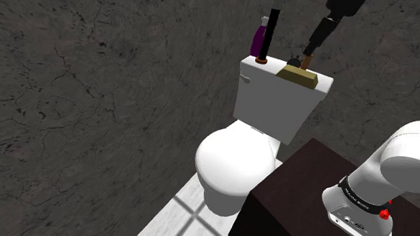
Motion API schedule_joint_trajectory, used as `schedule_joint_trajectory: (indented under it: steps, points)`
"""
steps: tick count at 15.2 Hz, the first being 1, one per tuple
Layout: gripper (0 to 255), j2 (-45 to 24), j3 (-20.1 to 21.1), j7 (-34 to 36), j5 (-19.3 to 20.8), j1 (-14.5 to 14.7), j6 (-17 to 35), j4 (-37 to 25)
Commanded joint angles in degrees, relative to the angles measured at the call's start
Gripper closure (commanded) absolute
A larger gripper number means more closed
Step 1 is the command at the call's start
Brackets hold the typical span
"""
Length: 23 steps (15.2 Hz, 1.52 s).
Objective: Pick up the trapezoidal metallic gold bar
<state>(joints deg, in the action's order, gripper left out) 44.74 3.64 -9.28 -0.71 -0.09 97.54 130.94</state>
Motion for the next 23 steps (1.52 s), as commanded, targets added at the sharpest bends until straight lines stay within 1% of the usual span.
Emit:
schedule_joint_trajectory:
  steps: [1,8,11,14,17,19,21,23]
  points:
    - [0,0.0,0.0,0.0,0.0,0.0,0.0,0.0]
    - [0,1.66,5.52,2.64,11.28,-3.88,13.82,14.29]
    - [0,1.13,7.74,4.81,16.95,-6.54,20.16,19.55]
    - [0,-0.28,10.12,7.91,23.53,-10.27,26.77,24.07]
    - [0,-2.66,12.97,12.35,31.47,-15.53,33.57,27.62]
    - [0,-4.77,15.35,16.36,37.84,-20.13,38.04,29.27]
    - [0,-7.24,18.32,21.48,45.31,-25.78,42.22,30.22]
    - [0,-10.01,21.98,27.95,54.07,-32.41,45.73,30.34]
